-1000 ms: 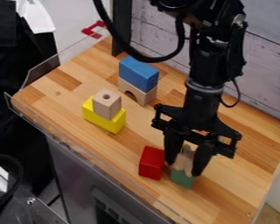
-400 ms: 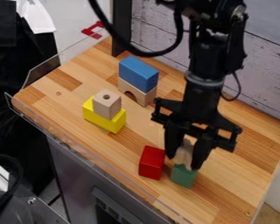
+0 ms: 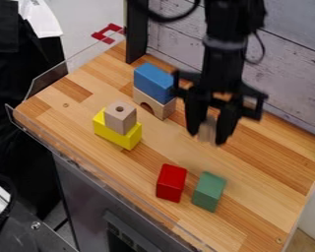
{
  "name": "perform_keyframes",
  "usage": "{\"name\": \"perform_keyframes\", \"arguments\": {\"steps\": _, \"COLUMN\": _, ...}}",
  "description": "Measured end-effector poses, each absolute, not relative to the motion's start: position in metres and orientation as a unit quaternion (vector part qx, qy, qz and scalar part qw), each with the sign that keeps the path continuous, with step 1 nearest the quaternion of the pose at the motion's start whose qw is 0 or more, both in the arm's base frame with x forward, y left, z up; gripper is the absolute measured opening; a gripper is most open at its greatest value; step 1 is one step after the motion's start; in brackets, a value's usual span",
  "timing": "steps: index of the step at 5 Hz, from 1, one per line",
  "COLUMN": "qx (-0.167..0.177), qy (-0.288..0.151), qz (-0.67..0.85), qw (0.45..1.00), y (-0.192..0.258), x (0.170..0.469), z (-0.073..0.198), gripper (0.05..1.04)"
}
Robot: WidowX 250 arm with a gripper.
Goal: Move the plus in the middle of the table
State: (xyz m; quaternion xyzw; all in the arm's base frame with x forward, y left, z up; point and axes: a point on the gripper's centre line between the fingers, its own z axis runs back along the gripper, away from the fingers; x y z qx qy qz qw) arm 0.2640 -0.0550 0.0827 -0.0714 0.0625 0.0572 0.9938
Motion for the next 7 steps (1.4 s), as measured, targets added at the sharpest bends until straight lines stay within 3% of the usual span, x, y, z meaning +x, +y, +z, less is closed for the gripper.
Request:
{"name": "perform_keyframes", "arguments": {"steps": 1, "qx": -0.071, "qy": 0.064, "qz": 0.059, "qw": 0.994, "y": -0.043, "x": 0.279, "z": 0.083, "gripper": 0.443}}
{"name": "perform_keyframes", "arguments": {"steps": 3, "qx": -0.069, "qy": 0.103, "qz": 0.035, "qw": 0.992, "y": -0.044, "x": 0.291, "z": 0.056, "gripper": 0.443}}
{"name": "perform_keyframes", "arguments": {"steps": 4, "qx": -0.065, "qy": 0.092, "qz": 0.026, "qw": 0.993, "y": -0.046, "x": 0.294, "z": 0.056, "gripper": 0.443}}
{"name": "perform_keyframes", "arguments": {"steps": 6, "qx": -0.052, "qy": 0.062, "qz": 0.032, "qw": 0.996, "y": -0.053, "x": 0.291, "z": 0.029, "gripper": 0.443}}
{"name": "perform_keyframes", "arguments": {"steps": 7, "qx": -0.026, "qy": 0.051, "qz": 0.036, "qw": 0.998, "y": -0.060, "x": 0.295, "z": 0.014, "gripper": 0.443}}
